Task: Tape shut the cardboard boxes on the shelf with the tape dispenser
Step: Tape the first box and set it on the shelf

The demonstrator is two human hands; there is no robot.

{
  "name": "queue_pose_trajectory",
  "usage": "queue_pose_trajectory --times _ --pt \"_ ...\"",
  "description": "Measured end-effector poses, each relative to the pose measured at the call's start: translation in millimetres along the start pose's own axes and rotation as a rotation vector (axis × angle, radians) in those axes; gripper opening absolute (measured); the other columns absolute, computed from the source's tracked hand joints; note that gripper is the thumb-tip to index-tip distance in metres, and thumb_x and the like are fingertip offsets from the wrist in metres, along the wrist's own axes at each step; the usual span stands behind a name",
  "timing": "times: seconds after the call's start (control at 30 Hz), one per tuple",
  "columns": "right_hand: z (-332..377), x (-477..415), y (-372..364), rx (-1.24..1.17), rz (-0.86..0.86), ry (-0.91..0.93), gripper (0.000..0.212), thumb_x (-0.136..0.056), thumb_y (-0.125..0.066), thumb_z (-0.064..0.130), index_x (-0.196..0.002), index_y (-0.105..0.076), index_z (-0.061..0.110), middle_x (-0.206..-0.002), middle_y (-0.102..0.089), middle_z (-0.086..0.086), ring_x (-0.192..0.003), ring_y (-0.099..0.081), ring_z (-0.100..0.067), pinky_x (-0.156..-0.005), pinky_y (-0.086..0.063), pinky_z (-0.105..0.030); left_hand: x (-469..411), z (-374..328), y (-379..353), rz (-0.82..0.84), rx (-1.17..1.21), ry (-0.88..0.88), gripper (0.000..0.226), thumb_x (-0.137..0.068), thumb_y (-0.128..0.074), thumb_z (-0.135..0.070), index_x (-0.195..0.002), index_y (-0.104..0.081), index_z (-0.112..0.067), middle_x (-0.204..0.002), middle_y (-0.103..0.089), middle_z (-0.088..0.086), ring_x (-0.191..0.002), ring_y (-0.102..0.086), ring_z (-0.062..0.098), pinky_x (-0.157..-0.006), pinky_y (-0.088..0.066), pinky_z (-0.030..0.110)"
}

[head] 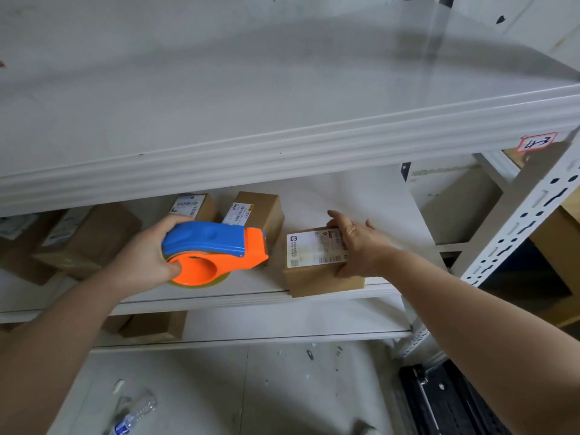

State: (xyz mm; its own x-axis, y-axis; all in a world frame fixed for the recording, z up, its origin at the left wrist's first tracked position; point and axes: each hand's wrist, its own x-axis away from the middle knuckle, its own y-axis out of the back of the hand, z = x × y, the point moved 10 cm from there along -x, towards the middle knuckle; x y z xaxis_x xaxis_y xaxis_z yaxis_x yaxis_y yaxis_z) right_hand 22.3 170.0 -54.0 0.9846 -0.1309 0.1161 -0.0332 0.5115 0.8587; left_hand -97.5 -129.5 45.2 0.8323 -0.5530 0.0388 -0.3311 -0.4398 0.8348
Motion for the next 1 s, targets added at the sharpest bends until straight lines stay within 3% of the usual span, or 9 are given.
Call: queue_pose_trajectory --times 0.1,0.2,0.4,0.57,0.63,0.7,0.8,0.87,1.0 --pt "3.0 1.4 -0.5 0.011 0.002 0.001 0.119 -0.060 -0.083 0.027 -0.151 -0.007 0.025 -0.147 -0.038 0.009 -0.136 -0.037 -0.015 -0.118 -0.004 -0.043 1.1 5.5 -7.5 -0.007 0.000 -0.004 0.082 -0.063 -0.065 0.016 -0.108 -0.047 -0.049 -0.105 -0.061 -0.016 -0.089 -0.061 -0.005 -0.074 -0.046 0.022" --pt "5.0 2.0 -1.2 0.024 0.006 0.005 0.118 -0.061 -0.082 0.027 -0.151 -0.007 0.024 -0.147 -0.038 0.009 -0.136 -0.037 -0.015 -0.119 -0.004 -0.042 0.6 11.7 -12.7 -0.012 -0.002 -0.009 0.080 -0.064 -0.065 0.015 -0.109 -0.046 -0.050 -0.107 -0.059 -0.014 -0.096 -0.060 0.004 -0.078 -0.046 0.026" --pt "4.0 2.1 -0.7 0.043 0.012 0.002 0.119 -0.061 -0.082 0.027 -0.151 -0.006 0.024 -0.148 -0.036 0.010 -0.137 -0.034 -0.015 -0.120 -0.005 -0.042 -0.7 9.8 -29.5 0.005 -0.026 -0.018 0.076 -0.068 -0.065 0.014 -0.103 -0.042 -0.049 -0.101 -0.056 -0.012 -0.092 -0.055 0.008 -0.073 -0.040 0.013" --pt "6.6 2.6 -4.0 0.066 0.019 0.008 0.119 -0.063 -0.081 0.025 -0.152 -0.002 0.022 -0.151 -0.033 0.007 -0.139 -0.031 -0.016 -0.120 -0.003 -0.041 -0.6 14.3 -53.2 0.021 -0.019 -0.003 0.074 -0.068 -0.062 0.011 -0.105 -0.041 -0.049 -0.104 -0.058 -0.007 -0.097 -0.057 0.015 -0.079 -0.044 0.026" --pt "8.9 3.2 -3.7 0.137 0.038 0.001 0.122 -0.065 -0.081 0.029 -0.153 0.004 0.021 -0.156 -0.025 0.002 -0.144 -0.023 -0.017 -0.120 0.000 -0.041 -1.1 13.5 -57.6 0.019 -0.002 -0.002 0.074 -0.068 -0.062 0.011 -0.109 -0.042 -0.048 -0.106 -0.058 -0.005 -0.099 -0.058 0.016 -0.080 -0.046 0.029" --pt "20.8 6.2 -7.5 0.297 0.076 0.026 0.128 -0.066 -0.080 0.038 -0.152 0.013 0.021 -0.162 -0.004 -0.005 -0.149 -0.005 -0.018 -0.120 0.004 -0.045 -1.2 13.1 -57.3 0.012 0.004 0.004 0.075 -0.068 -0.063 0.011 -0.114 -0.041 -0.044 -0.108 -0.058 -0.005 -0.101 -0.058 0.017 -0.081 -0.048 0.031" --pt "57.9 14.1 -29.7 0.494 0.068 0.198 0.131 -0.066 -0.071 0.063 -0.151 0.019 0.021 -0.159 0.021 0.001 -0.146 0.020 -0.018 -0.116 0.013 -0.050 -1.9 11.4 -54.6 0.007 -0.010 0.002 0.074 -0.068 -0.063 0.010 -0.116 -0.041 -0.042 -0.109 -0.058 -0.005 -0.101 -0.057 0.017 -0.084 -0.049 0.033" --pt "71.9 18.3 -49.2 0.551 0.082 0.296 0.121 -0.072 -0.060 0.071 -0.151 0.019 0.022 -0.159 0.023 0.002 -0.145 0.023 -0.020 -0.113 0.017 -0.048 -1.8 7.1 -55.1 0.006 -0.021 -0.002 0.072 -0.068 -0.062 0.010 -0.115 -0.041 -0.041 -0.108 -0.058 -0.006 -0.100 -0.057 0.016 -0.082 -0.047 0.031" --pt "75.4 12.2 -54.6 0.575 0.097 0.289 0.113 -0.079 -0.054 0.070 -0.151 0.018 0.021 -0.159 0.022 0.001 -0.146 0.022 -0.021 -0.114 0.013 -0.050 -1.0 6.5 -54.6 0.006 -0.016 0.003 0.069 -0.069 -0.060 0.010 -0.114 -0.042 -0.039 -0.104 -0.057 -0.008 -0.097 -0.056 0.015 -0.076 -0.046 0.028"
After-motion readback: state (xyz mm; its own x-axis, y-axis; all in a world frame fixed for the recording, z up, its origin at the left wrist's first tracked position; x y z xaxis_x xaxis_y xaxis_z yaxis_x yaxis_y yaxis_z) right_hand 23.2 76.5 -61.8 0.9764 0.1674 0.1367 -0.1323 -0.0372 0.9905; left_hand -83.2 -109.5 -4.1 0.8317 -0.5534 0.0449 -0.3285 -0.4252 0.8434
